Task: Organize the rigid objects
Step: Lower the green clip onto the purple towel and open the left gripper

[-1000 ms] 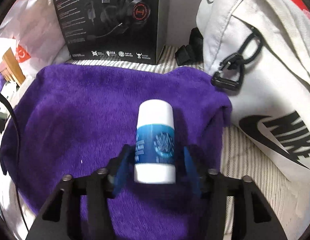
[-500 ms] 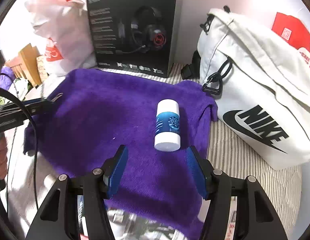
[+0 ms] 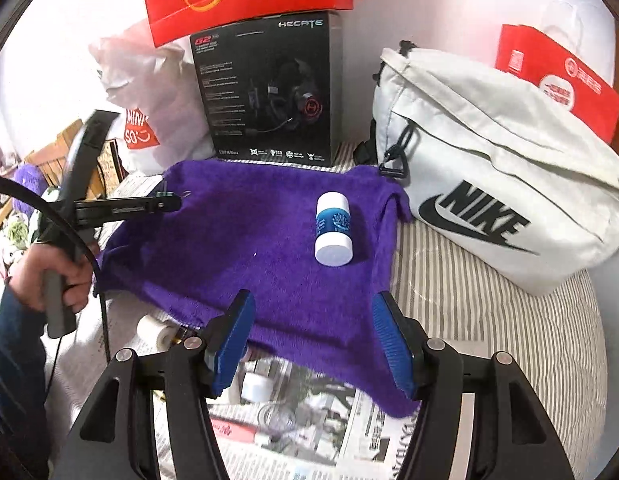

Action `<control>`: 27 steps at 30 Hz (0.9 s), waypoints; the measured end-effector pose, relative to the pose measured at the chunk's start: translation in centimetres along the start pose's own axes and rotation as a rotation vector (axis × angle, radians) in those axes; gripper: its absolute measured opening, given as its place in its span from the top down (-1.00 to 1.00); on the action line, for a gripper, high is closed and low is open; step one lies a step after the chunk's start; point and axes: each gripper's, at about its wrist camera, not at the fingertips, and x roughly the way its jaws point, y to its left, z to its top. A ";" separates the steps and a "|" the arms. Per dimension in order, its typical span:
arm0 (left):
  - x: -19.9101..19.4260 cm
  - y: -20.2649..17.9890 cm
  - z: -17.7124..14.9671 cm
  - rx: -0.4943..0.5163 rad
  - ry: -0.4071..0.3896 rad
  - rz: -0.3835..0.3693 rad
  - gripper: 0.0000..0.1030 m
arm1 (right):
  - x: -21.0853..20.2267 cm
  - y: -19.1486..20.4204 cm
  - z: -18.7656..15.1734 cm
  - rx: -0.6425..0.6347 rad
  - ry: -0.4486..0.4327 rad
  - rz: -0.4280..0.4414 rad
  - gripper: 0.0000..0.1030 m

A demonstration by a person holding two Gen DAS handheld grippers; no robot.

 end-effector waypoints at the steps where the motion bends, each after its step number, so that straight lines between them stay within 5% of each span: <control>1: 0.3 0.1 0.2 0.001 0.005 0.005 0.24 | -0.1 0.0 -0.2 0.008 0.002 0.006 -0.20; 22: 3.0 -2.2 1.8 0.098 0.079 0.139 0.23 | -0.9 -1.5 -2.6 0.072 0.021 0.020 -0.23; 27: 3.0 -2.2 1.7 0.089 0.112 0.145 -0.12 | -2.0 -1.5 -3.1 0.058 0.007 0.006 -0.27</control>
